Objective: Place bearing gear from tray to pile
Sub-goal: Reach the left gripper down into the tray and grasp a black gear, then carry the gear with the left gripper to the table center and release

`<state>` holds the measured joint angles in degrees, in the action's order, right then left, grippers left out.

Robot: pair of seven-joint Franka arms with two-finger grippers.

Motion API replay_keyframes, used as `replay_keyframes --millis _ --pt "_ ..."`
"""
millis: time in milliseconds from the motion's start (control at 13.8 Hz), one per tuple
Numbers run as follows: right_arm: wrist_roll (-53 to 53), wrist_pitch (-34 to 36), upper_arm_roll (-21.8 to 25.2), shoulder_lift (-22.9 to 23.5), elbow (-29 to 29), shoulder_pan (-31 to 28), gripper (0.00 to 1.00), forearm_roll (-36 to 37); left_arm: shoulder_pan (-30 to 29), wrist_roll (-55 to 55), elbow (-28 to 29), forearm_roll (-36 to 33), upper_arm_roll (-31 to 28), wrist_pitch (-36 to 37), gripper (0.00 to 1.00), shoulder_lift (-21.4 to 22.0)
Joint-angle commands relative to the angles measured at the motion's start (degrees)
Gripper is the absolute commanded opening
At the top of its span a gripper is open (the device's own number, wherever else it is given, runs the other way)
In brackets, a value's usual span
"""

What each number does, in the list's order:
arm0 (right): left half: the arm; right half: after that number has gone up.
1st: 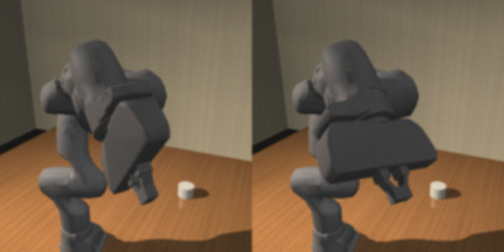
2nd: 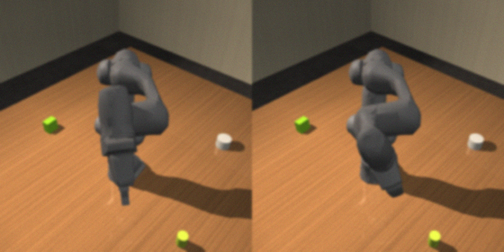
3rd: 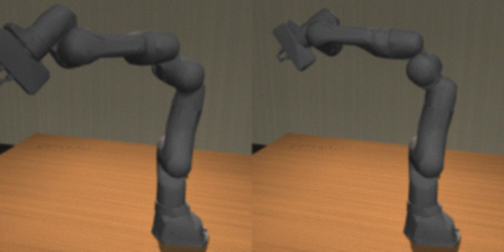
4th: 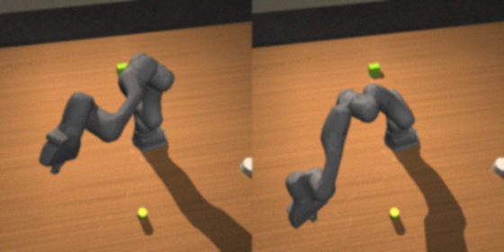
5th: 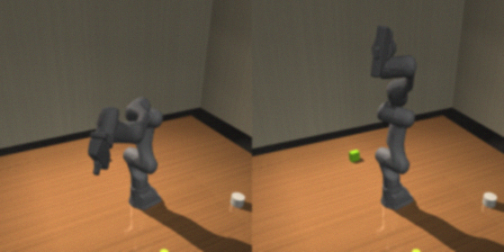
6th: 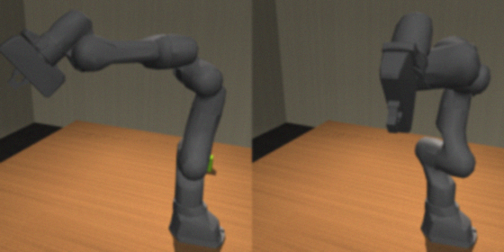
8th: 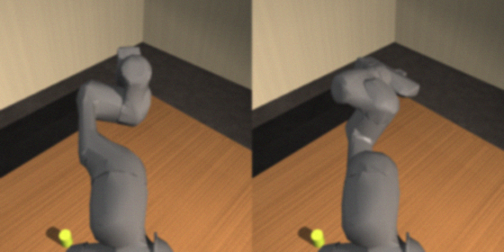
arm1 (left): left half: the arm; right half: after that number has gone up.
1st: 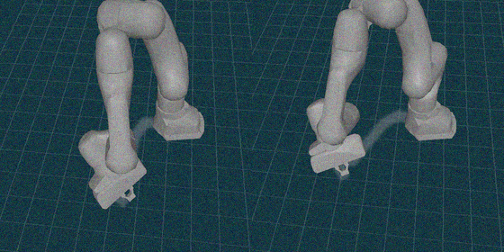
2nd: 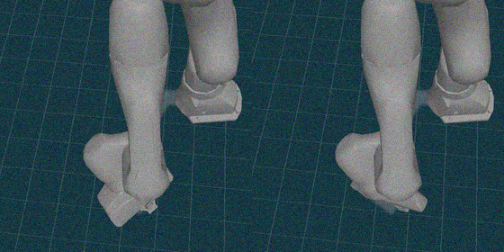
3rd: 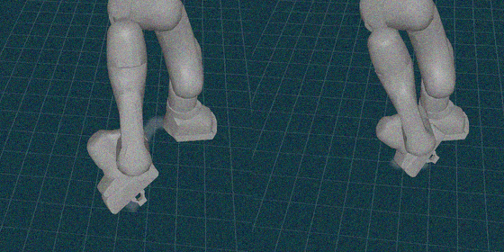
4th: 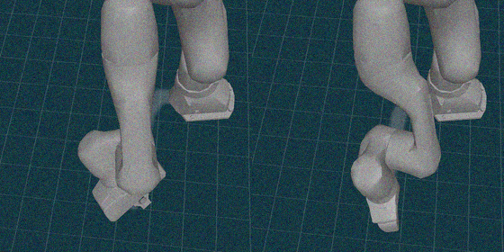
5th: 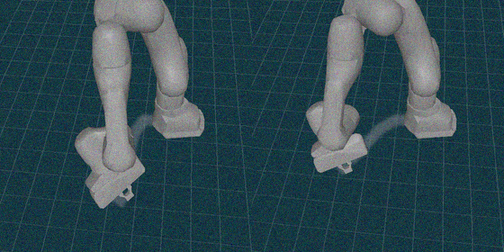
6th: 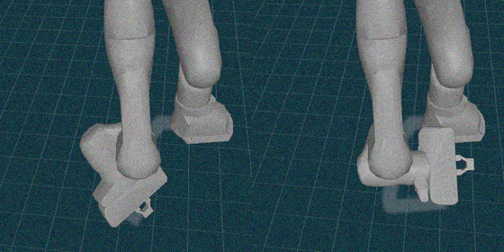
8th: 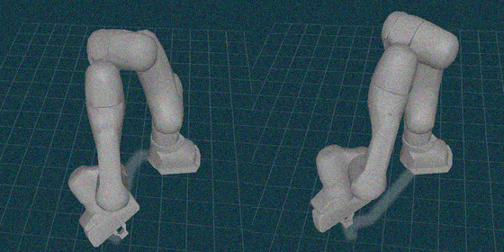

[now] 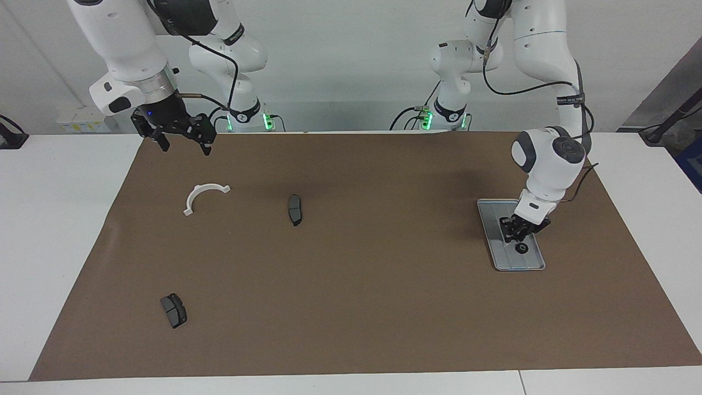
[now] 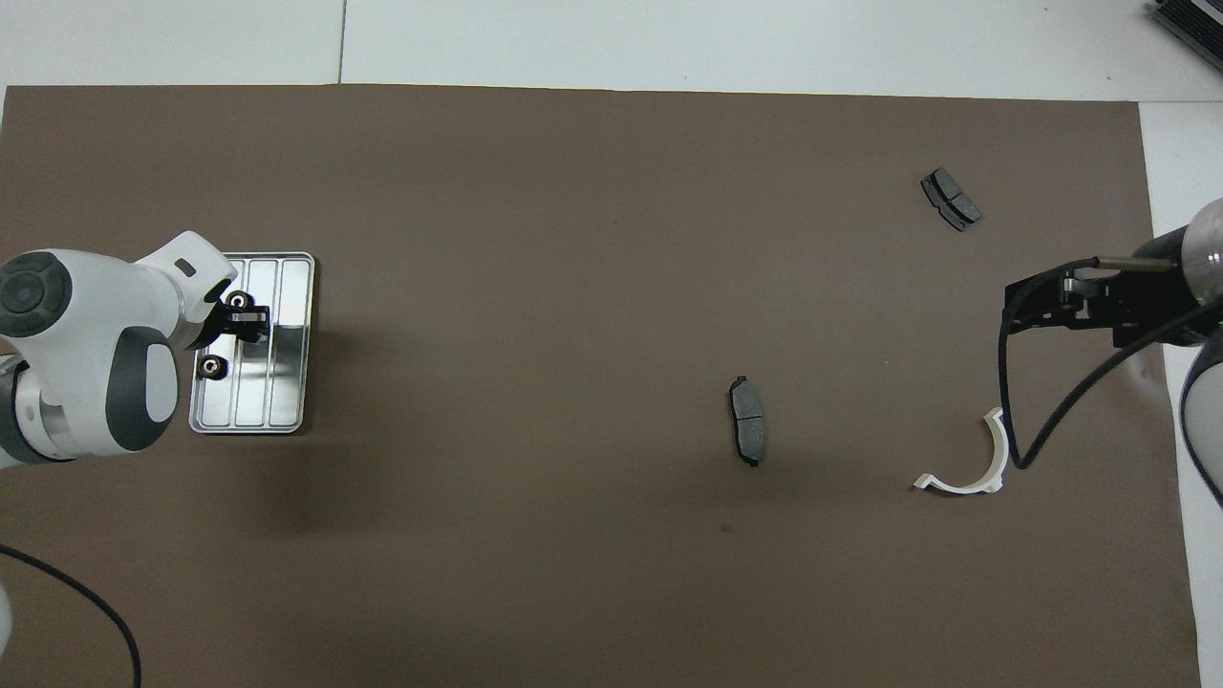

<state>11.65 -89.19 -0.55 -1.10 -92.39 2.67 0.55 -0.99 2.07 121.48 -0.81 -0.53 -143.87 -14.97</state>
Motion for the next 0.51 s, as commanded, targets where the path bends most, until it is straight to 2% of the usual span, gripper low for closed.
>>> replay_keyframes --millis 0,217,434 --pt "-1.54 -0.81 -0.24 -1.45 -1.75 -0.82 1.00 -0.55 -0.51 -0.84 0.08 -0.86 0.27 -1.32 0.19 -0.50" --pt "-1.81 -1.43 -0.33 -1.45 -1.75 -0.74 1.00 -0.55 -0.16 -0.84 -2.73 -0.86 0.27 -0.01 0.04 -1.03" --pt "-1.81 -1.43 -0.33 -1.45 -1.83 -0.83 1.00 -0.55 0.98 -1.71 -10.27 -0.24 0.71 5.77 0.02 -2.25"
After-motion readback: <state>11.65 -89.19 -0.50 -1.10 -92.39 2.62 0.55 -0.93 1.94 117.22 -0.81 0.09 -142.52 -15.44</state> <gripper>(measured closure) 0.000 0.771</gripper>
